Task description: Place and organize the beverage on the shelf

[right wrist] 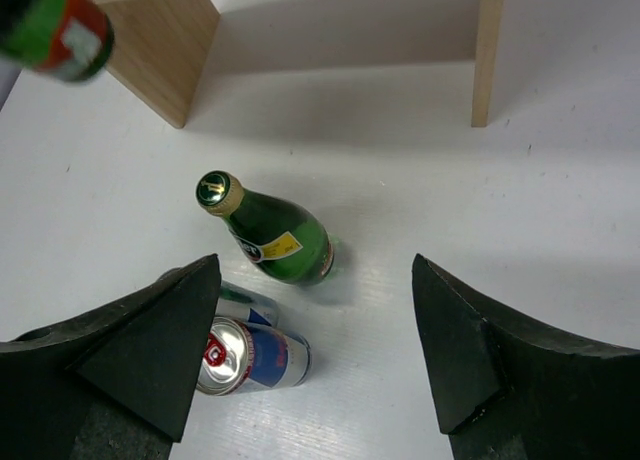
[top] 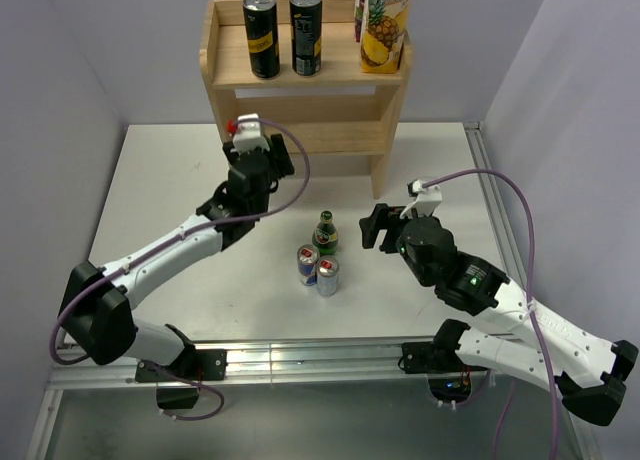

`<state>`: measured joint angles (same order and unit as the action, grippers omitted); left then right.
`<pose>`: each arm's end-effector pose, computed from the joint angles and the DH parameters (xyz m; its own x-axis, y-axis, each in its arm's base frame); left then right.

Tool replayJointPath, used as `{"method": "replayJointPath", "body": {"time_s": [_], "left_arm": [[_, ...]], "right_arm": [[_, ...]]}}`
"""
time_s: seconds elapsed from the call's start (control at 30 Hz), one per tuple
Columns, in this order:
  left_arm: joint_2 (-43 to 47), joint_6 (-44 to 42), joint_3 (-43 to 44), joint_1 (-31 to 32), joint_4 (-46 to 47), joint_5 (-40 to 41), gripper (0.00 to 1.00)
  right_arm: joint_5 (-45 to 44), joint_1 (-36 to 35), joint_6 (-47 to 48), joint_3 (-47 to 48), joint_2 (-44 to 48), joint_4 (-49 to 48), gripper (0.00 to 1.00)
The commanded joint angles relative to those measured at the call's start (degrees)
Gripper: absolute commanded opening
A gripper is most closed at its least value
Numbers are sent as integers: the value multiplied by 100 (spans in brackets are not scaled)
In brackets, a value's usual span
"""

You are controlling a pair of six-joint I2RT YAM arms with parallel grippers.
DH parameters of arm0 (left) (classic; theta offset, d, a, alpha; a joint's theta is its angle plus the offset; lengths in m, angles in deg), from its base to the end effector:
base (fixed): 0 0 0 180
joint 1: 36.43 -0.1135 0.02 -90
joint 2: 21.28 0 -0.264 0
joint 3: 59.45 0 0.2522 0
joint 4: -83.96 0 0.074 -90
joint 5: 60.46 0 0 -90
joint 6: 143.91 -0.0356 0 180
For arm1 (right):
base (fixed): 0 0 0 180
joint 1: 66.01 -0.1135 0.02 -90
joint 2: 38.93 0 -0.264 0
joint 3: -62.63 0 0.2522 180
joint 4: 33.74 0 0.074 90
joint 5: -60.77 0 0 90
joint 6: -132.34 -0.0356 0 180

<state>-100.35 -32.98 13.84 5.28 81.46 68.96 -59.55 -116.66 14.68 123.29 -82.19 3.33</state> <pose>0.2549 -0.1969 0.3327 -0.1165 -0.2659 -0.9569 0.0035 0.9634 -0.2681 0.1198 0.1178 0.3346 -0.3590 0.1942 -0.9129 -0.2252 0.9312 0.2866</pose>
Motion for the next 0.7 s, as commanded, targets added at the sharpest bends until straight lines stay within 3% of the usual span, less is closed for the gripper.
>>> {"method": "replayJointPath", "body": {"time_s": [0.0,0.27,0.67], "left_arm": [[-213,-282,963,-347,412,-417,0],[-847,-379,1974,-875,210,-821,0],[-1348,-256,2238,-1332,332,-954,0]], "right_arm": [[-123,-24,-47,-66,72,-151,84],[-193,-24,-73,-172,152,-134,84],[-158,-15,-82,-251,82,-221,84]]}}
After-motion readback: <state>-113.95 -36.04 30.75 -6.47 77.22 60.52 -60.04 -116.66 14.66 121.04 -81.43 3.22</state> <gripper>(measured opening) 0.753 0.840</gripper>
